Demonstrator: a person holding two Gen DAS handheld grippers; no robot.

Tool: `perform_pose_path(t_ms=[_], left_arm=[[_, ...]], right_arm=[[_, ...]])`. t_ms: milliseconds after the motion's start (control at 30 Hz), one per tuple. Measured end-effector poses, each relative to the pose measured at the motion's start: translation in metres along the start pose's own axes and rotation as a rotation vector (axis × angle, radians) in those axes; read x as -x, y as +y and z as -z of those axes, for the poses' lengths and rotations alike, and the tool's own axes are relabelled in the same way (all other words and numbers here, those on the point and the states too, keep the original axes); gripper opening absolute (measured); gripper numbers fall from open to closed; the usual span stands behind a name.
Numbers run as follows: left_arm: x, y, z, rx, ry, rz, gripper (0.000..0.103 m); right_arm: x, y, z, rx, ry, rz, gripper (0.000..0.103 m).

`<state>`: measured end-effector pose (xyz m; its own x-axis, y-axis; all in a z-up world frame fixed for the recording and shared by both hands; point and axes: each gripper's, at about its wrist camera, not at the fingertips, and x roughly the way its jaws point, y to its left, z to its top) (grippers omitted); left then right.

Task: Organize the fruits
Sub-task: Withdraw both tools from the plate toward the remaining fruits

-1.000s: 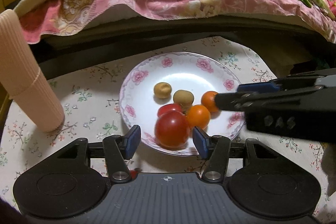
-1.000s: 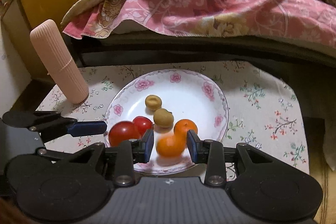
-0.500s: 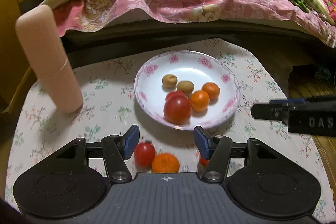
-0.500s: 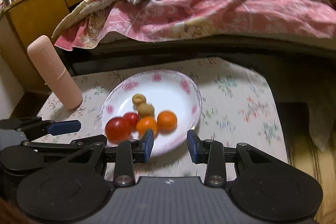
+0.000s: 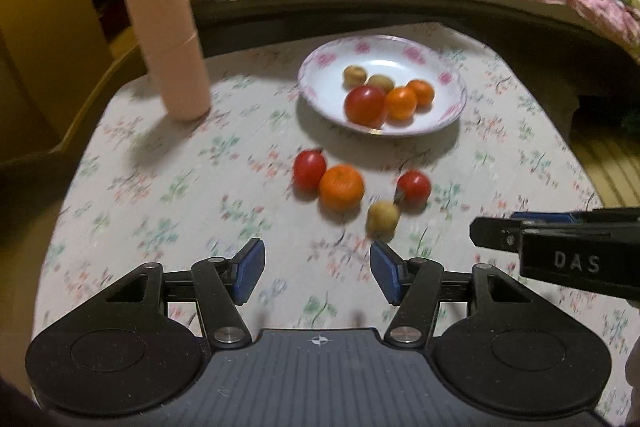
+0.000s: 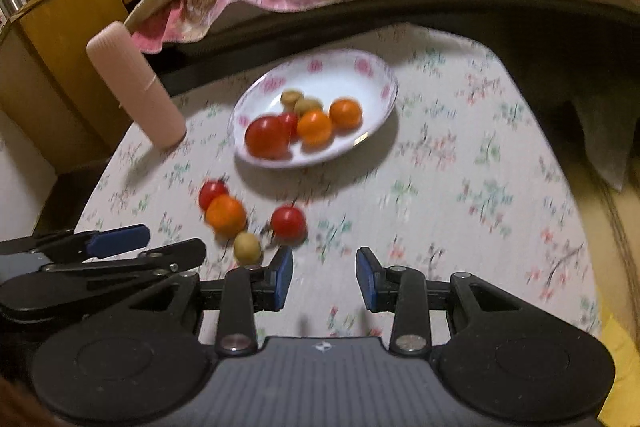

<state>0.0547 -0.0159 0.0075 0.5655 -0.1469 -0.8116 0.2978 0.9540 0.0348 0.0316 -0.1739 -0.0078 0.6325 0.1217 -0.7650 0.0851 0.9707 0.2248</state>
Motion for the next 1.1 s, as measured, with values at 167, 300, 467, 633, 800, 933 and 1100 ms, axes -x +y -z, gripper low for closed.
perform_pose_path(t_ms=[167,300,467,633,800,933,1100], left_arm=[[0.012,-0.001,0.006,-0.007,0.019,-0.059,0.068],[0.016,-0.006,0.008,-0.009,0.029,-0.076,0.068],[0.019,-0.010,0.005,-0.022,0.020,-0.079,0.069],[0.013,-0.006,0.006,-0.023,0.022,-0.061,0.069],[0.006,0.005,0.007,-0.009,0.027,-0.055,0.069],[0.003,0.015,0.003,0.020,0.015,-0.030,0.069],[-0.003,0.020,-0.001,0.013,0.004,0.000,0.069]], right_arm=[[0.000,0.016,0.008,0.027,0.027,-0.026,0.037],[0.003,0.022,0.011,0.056,0.036,-0.046,0.037],[0.009,0.022,0.011,0.057,0.034,-0.058,0.038],[0.010,0.015,0.010,0.048,0.030,-0.041,0.038],[-0.002,0.017,0.013,0.047,0.055,-0.024,0.038],[-0.006,0.021,0.015,0.073,0.059,-0.016,0.038],[-0.010,0.008,0.009,0.037,0.049,-0.012,0.038]])
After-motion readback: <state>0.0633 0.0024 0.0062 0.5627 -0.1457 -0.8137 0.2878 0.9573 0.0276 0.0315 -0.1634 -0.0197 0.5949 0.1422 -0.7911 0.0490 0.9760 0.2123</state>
